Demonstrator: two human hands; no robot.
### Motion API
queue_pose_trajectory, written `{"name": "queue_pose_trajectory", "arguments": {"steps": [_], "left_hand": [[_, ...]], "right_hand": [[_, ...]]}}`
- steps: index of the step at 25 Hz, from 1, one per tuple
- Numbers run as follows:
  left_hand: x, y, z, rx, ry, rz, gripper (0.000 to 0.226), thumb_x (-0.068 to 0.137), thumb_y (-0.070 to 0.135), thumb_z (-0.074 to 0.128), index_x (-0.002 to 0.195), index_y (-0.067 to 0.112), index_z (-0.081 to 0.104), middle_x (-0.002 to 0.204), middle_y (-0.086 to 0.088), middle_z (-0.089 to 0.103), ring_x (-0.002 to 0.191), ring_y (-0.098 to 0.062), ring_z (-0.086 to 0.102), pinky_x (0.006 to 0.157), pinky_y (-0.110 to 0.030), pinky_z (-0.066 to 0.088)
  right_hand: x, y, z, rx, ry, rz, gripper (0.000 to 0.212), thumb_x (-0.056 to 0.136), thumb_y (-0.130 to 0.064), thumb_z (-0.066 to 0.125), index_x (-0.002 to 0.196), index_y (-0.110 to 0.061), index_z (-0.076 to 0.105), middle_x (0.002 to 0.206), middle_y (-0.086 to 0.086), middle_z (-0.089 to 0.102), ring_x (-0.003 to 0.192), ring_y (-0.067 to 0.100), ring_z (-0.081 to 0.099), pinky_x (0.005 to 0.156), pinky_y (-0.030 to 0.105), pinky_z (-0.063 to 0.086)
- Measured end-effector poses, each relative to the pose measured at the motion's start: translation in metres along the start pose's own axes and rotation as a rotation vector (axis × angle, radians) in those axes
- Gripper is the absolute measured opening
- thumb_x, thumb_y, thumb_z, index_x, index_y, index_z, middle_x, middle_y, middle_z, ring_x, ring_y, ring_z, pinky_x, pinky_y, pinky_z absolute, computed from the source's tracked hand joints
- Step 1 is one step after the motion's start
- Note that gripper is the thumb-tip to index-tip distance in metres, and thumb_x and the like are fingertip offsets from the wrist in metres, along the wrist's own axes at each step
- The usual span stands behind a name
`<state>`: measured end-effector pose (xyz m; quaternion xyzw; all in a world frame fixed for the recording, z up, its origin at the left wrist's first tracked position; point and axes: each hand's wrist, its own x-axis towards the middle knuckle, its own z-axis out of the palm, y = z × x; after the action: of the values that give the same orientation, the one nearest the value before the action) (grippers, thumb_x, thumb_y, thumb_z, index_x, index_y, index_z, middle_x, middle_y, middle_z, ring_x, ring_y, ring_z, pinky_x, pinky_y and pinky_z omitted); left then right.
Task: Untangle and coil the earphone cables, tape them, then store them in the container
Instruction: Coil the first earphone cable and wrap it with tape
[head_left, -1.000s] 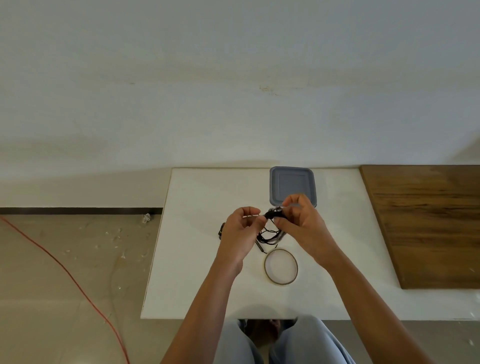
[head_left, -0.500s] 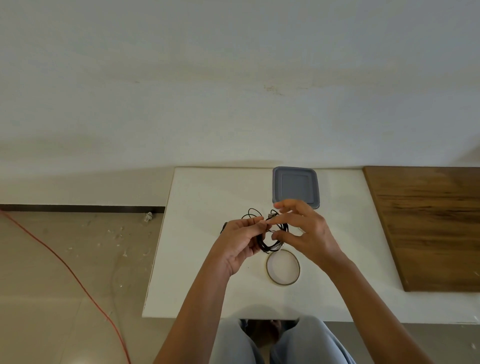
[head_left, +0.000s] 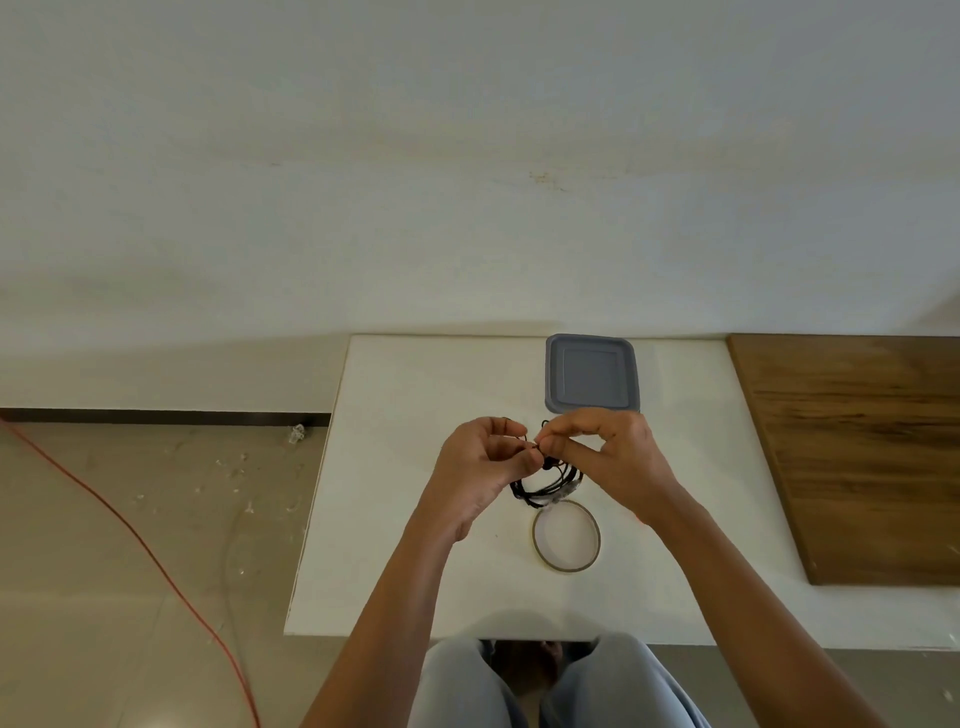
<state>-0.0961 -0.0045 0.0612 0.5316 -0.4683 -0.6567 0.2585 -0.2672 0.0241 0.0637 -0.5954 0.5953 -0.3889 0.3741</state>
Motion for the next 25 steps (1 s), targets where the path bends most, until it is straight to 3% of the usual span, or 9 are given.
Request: {"name": "queue_pose_trajectory", "arguments": {"steps": [5,9,12,15,18,21,23,25], "left_hand": [[-0.002,0.002,0.007,0.343,0.133,0.201,0.029,0.079,0.01,0.074,0.099,0.017,0.054,0.086,0.002,0.073,0.079,-0.008,0.068,0.065,-0.011,0.05],[-0.004,-0.003,0.009,0.555,0.116,0.347,0.025,0.085,0.011,0.065,0.101,0.02,0.049,0.09,0.007,0.071,0.079,-0.008,0.063,0.066,-0.013,0.047],[-0.002,-0.001,0.005,0.568,0.103,0.386,0.021,0.088,0.011,0.062,0.106,0.016,0.051,0.093,0.005,0.071,0.082,-0.011,0.065,0.069,-0.02,0.05],[-0.001,0.0,0.002,0.491,0.094,0.39,0.021,0.088,0.01,0.062,0.107,0.016,0.055,0.09,0.007,0.071,0.083,-0.006,0.065,0.069,-0.012,0.047],[-0.003,-0.002,0.005,0.521,0.124,0.451,0.023,0.088,0.01,0.063,0.111,0.013,0.056,0.091,0.009,0.07,0.081,-0.003,0.06,0.07,-0.004,0.043],[-0.005,-0.007,0.012,0.625,0.154,0.477,0.024,0.092,0.015,0.058,0.115,0.014,0.052,0.099,0.006,0.071,0.084,-0.007,0.058,0.072,-0.011,0.042],[-0.004,-0.013,0.014,0.712,0.195,0.511,0.023,0.094,0.017,0.056,0.116,0.014,0.054,0.101,0.004,0.072,0.092,-0.016,0.061,0.076,-0.021,0.044],[-0.005,-0.017,0.014,0.762,0.256,0.585,0.019,0.094,0.017,0.057,0.112,0.013,0.061,0.096,0.001,0.072,0.089,-0.017,0.062,0.073,-0.017,0.04]], "right_hand": [[0.008,-0.006,0.001,0.098,-0.059,0.316,0.007,0.08,-0.017,0.073,0.085,-0.017,0.078,0.081,-0.003,0.075,0.08,0.008,0.069,0.074,0.017,0.053],[0.021,-0.006,-0.007,0.198,-0.272,0.563,0.016,0.078,-0.015,0.075,0.094,-0.016,0.075,0.086,0.003,0.073,0.078,0.008,0.064,0.074,0.019,0.048],[0.026,-0.006,-0.008,0.169,-0.384,0.503,0.018,0.084,-0.021,0.07,0.099,-0.011,0.07,0.089,0.005,0.07,0.081,0.013,0.059,0.082,0.03,0.045],[0.025,-0.003,-0.009,0.122,-0.412,0.433,0.024,0.089,-0.034,0.062,0.098,-0.012,0.068,0.096,0.01,0.071,0.09,0.023,0.061,0.089,0.035,0.045],[0.024,0.0,-0.007,0.222,-0.349,0.569,0.015,0.089,-0.026,0.063,0.084,-0.014,0.07,0.088,0.01,0.067,0.088,0.021,0.055,0.086,0.033,0.041],[0.023,-0.003,0.001,0.313,-0.296,0.782,0.011,0.088,-0.02,0.059,0.081,-0.013,0.065,0.086,0.008,0.061,0.085,0.018,0.052,0.077,0.028,0.04],[0.023,-0.004,0.003,0.292,-0.27,0.795,0.011,0.088,-0.021,0.06,0.083,-0.013,0.063,0.088,0.008,0.061,0.084,0.018,0.051,0.075,0.027,0.039],[0.022,-0.005,0.003,0.275,-0.266,0.723,0.012,0.089,-0.024,0.062,0.084,-0.014,0.063,0.085,0.005,0.064,0.083,0.016,0.053,0.077,0.026,0.039]]}}
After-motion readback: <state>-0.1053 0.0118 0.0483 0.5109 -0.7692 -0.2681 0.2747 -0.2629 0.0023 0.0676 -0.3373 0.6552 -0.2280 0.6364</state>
